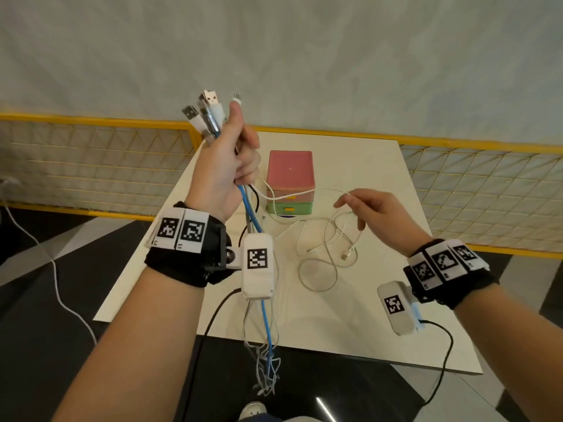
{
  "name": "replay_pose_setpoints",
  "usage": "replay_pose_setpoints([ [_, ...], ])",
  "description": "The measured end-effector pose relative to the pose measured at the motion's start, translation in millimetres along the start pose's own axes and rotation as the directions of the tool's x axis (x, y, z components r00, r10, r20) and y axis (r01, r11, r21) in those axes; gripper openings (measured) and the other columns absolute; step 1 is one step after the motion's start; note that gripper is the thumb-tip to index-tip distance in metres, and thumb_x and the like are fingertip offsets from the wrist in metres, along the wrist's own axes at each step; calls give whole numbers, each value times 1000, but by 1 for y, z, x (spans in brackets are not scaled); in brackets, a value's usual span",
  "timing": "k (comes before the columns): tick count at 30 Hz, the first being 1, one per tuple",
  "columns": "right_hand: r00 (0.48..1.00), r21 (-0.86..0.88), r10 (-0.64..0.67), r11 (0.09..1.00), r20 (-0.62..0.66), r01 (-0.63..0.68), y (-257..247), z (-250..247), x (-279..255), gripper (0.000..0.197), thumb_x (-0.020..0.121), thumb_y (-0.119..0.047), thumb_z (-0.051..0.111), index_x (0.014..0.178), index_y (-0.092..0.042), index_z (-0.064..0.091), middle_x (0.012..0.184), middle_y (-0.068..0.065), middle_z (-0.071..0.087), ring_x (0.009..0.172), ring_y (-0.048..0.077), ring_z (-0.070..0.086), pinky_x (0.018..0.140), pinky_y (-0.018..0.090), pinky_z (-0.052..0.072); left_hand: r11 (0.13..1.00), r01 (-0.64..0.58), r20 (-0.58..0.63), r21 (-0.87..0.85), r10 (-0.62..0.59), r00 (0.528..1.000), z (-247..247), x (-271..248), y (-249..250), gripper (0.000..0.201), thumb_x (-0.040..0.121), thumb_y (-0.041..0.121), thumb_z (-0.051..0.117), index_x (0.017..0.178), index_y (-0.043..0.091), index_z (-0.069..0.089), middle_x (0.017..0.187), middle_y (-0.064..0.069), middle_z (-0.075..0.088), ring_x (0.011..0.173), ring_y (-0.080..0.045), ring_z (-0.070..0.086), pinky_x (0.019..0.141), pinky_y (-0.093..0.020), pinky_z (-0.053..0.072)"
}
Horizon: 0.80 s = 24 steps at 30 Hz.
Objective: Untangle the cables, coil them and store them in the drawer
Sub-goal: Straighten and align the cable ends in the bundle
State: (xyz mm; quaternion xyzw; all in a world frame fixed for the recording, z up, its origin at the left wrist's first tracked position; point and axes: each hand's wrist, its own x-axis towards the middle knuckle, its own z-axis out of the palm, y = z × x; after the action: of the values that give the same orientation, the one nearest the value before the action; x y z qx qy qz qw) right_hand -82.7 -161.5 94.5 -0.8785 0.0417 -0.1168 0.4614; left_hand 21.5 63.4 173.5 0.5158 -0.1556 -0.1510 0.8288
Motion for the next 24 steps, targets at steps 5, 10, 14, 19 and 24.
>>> replay_pose_setpoints([
  [5, 968, -189, -223, 952, 115, 242, -38, -2, 10, 21, 95, -33, 52, 82, -27, 68, 61, 15, 56, 51, 18, 43, 108, 33, 38, 805, 27, 185, 593, -169, 968, 21, -16, -21, 47, 102, 48, 35, 98, 20, 72, 45, -2, 56, 38, -11, 28, 40, -24, 22],
  [10, 927, -271, -325, 890, 189, 367, -53, -7, 22, 18, 96, -21, 51, 85, -19, 65, 65, -17, 57, 61, 8, 52, 105, 24, 37, 652, 55, 239, 756, -353, 905, 27, -22, -30, 52, 101, 47, 41, 76, 9, 67, 49, -6, 64, 37, -12, 30, 41, -24, 24],
  [14, 974, -243, -174, 948, 148, 206, -43, -17, 21, 23, 100, -26, 43, 85, -21, 60, 73, -7, 63, 69, 8, 60, 61, 17, 43, 653, -24, 112, 757, -93, 989, 11, -9, -17, 42, 101, 35, 49, 68, 12, 60, 45, 3, 57, 34, -2, 43, 41, -11, 33],
  [19, 990, -307, -99, 943, 105, 127, -27, -31, 17, 26, 98, -27, 45, 83, -16, 62, 71, 12, 59, 59, 13, 54, 54, 12, 37, 727, -73, -160, 683, 246, 956, -10, 7, -15, 33, 101, 33, 50, 78, 15, 64, 40, 7, 54, 36, -2, 46, 50, -19, 38],
  [24, 954, -381, -249, 876, 168, 296, -47, -21, 21, 26, 97, -28, 48, 84, -14, 66, 63, -2, 57, 52, 7, 46, 54, 13, 36, 676, -169, 16, 717, 226, 974, 15, -6, -21, 25, 102, 31, 47, 90, 19, 64, 50, -1, 62, 43, -1, 53, 59, -23, 46],
])
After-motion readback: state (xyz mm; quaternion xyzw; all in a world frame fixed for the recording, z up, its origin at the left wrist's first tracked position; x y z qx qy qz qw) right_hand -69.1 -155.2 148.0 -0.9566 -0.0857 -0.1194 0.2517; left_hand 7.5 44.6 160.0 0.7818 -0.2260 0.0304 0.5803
